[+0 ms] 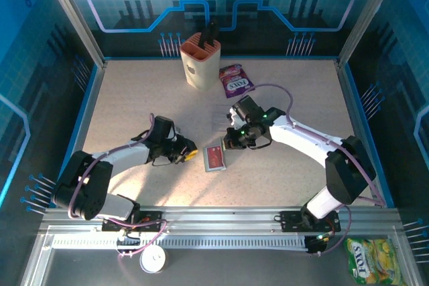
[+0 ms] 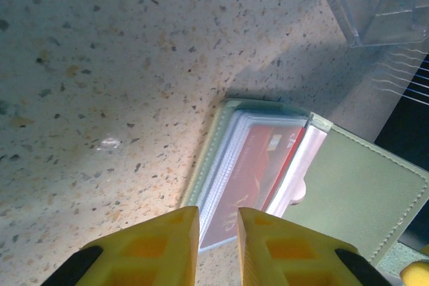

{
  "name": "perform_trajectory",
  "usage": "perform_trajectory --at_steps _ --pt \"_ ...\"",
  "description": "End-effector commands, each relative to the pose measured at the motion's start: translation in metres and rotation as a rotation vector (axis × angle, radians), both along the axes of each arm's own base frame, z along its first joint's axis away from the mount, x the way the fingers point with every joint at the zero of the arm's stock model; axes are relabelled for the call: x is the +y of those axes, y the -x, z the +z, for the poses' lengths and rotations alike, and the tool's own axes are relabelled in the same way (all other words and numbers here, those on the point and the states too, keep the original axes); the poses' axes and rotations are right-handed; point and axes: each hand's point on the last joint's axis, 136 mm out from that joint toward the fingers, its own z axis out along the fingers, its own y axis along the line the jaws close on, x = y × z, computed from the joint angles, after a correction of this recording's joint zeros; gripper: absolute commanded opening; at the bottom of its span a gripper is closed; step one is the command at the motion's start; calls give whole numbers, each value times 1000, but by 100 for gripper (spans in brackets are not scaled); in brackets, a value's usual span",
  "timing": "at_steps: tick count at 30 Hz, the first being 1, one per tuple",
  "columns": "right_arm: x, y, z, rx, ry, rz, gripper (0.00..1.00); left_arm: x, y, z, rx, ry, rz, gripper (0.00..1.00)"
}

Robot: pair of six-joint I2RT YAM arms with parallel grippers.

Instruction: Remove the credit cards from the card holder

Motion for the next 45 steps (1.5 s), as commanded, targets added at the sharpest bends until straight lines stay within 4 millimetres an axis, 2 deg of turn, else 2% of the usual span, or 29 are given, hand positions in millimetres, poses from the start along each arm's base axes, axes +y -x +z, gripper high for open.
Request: perform_trajectory --at_steps 1,6,14,22,34,45 --pt "4 -2 4 4 18 -23 2 -3 0 2 -27 28 -40 22" --pt "2 -6 6 -11 39 -48 2 -8 -3 0 -26 46 -61 20" --pt "-20 -5 -5 -13 137 -82 1 -20 -11 -3 -18 107 -80 9" --pt "-44 0 -24 16 194 -119 1 -30 -13 -7 -9 123 -84 7" --pt "-65 5 -44 37 258 -138 0 -57 -14 -12 -6 121 -124 6" --pt "-75 7 -64 61 290 -144 1 -44 -5 -28 23 23 -115 3"
